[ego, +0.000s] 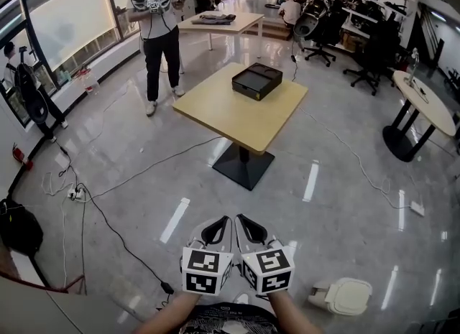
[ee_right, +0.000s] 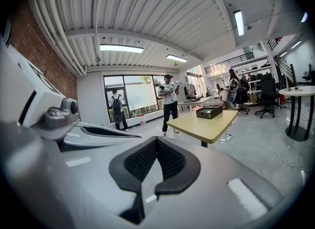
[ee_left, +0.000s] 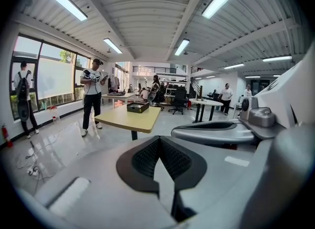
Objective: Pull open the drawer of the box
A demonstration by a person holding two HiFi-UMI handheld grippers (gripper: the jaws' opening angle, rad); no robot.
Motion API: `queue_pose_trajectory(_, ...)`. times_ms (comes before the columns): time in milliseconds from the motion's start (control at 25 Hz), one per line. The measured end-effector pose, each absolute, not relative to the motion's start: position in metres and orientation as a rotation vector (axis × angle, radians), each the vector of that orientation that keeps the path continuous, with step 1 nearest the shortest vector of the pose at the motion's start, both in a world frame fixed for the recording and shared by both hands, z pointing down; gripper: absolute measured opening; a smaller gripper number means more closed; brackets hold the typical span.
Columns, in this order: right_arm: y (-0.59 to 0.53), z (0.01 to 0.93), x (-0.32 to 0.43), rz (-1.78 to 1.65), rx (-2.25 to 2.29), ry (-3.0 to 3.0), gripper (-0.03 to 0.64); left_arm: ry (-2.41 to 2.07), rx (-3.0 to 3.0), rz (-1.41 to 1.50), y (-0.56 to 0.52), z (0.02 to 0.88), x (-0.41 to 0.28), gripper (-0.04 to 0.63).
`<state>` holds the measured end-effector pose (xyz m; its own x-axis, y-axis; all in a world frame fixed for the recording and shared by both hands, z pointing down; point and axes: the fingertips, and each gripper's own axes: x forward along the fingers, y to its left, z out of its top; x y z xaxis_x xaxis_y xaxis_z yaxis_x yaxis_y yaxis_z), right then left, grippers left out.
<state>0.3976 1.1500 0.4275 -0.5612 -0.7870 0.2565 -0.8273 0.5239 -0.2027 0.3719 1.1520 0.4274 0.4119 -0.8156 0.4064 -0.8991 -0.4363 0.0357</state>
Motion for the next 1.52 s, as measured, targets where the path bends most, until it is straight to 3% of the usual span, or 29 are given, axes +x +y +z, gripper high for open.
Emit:
queue_pose_trajectory(360,1.018,0.451,0.321,0.45,1.422,-2.57,0.006,-1.48,2.4,0.467,1.02,0.453,0.287,0.017)
queue_pose_trajectory(680,0.848,0.471,0.182,0.488,1.46,-2.501,0.006,-1.419,2.408,0.461,0.849,0.472,0.148,0.017)
queue_pose_trajectory(960,0.712,0.477,0.01,0.491,1.467,-2.47,0.006,-1.381,2.407,0.429,0.712,0.478,-0.021,0.017)
queue_pose_trajectory(1520,0.543,0.465,-0.239,0.501,1.439,-2.505,0.006,-1.43,2.409,0.406,0.542,0.46,-0.269,0.017)
